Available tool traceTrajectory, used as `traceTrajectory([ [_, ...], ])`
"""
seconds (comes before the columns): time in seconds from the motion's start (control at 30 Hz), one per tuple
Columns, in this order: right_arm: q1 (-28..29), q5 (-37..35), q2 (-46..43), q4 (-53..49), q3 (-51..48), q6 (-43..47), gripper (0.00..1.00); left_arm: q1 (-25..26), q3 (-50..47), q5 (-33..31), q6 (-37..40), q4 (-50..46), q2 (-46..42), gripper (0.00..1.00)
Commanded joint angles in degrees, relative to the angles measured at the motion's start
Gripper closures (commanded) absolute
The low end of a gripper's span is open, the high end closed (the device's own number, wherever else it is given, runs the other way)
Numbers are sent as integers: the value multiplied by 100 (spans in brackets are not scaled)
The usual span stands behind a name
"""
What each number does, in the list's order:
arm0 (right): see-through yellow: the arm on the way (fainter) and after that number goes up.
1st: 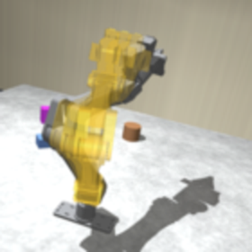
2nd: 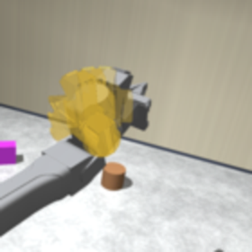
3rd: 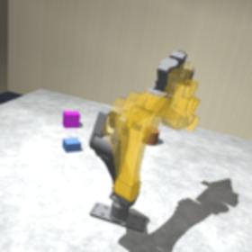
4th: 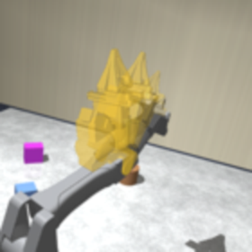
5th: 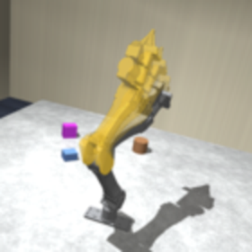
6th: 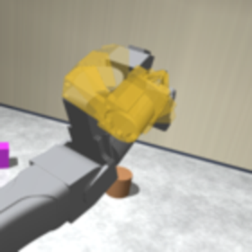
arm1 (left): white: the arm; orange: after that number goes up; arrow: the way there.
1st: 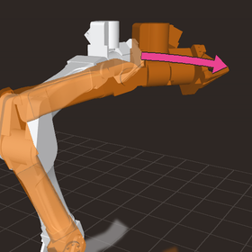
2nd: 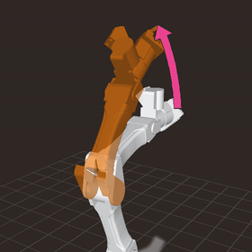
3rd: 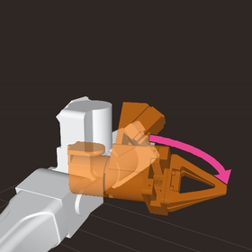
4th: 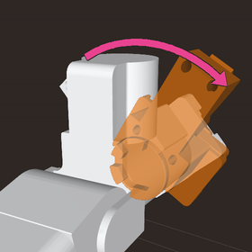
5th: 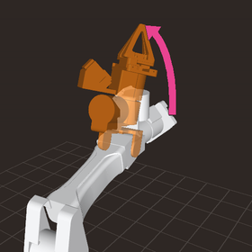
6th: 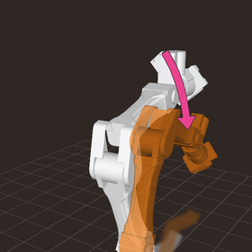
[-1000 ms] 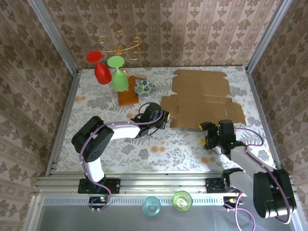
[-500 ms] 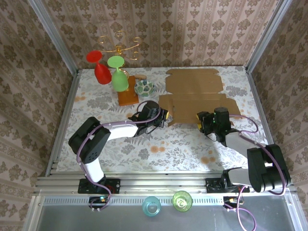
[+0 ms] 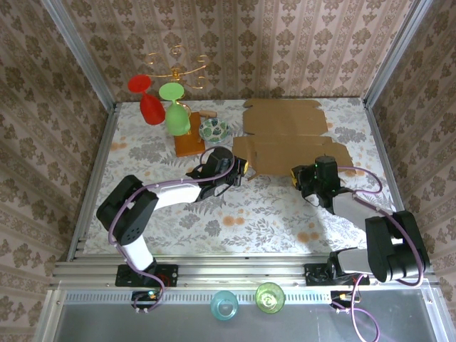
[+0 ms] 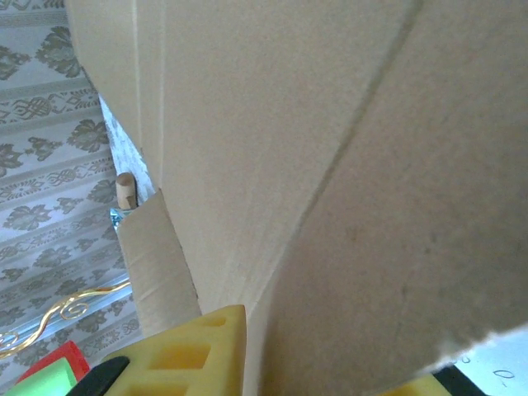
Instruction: Fold the paper box
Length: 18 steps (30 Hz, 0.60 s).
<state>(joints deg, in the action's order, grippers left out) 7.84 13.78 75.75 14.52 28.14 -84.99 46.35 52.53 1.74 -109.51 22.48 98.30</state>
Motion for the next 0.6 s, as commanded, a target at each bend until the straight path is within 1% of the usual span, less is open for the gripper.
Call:
traceTrajectory([
  [0.0,43,-254,96,-99,95,-177,79,-6,-16,79,28,-50,-171,100],
  [0.13,43,-328,98,-296,115,-327,88,-19,-24,77,43,-48,-192,100],
  [0.23,43,-380,35,-433,152,-369,99,-22,-21,92,74,-49,-199,100],
  [0.33,43,-546,-251,-905,398,-205,100,-69,0,141,194,-74,-269,100],
  [0.37,38,-649,-392,-1215,586,-66,100,-102,20,193,279,-135,-317,94],
  [0.4,29,-743,-517,-1502,830,90,100,-150,51,264,409,-246,-397,83],
  [0.47,17,-867,-697,-1969,1282,375,100,-253,147,417,732,-675,-614,64],
  [0.5,3,-913,-763,-2209,1558,538,100,-313,202,456,957,-967,-762,59],
  [0.57,-6,-995,-854,-2594,2079,816,100,-440,270,485,1421,-1471,-1062,52],
])
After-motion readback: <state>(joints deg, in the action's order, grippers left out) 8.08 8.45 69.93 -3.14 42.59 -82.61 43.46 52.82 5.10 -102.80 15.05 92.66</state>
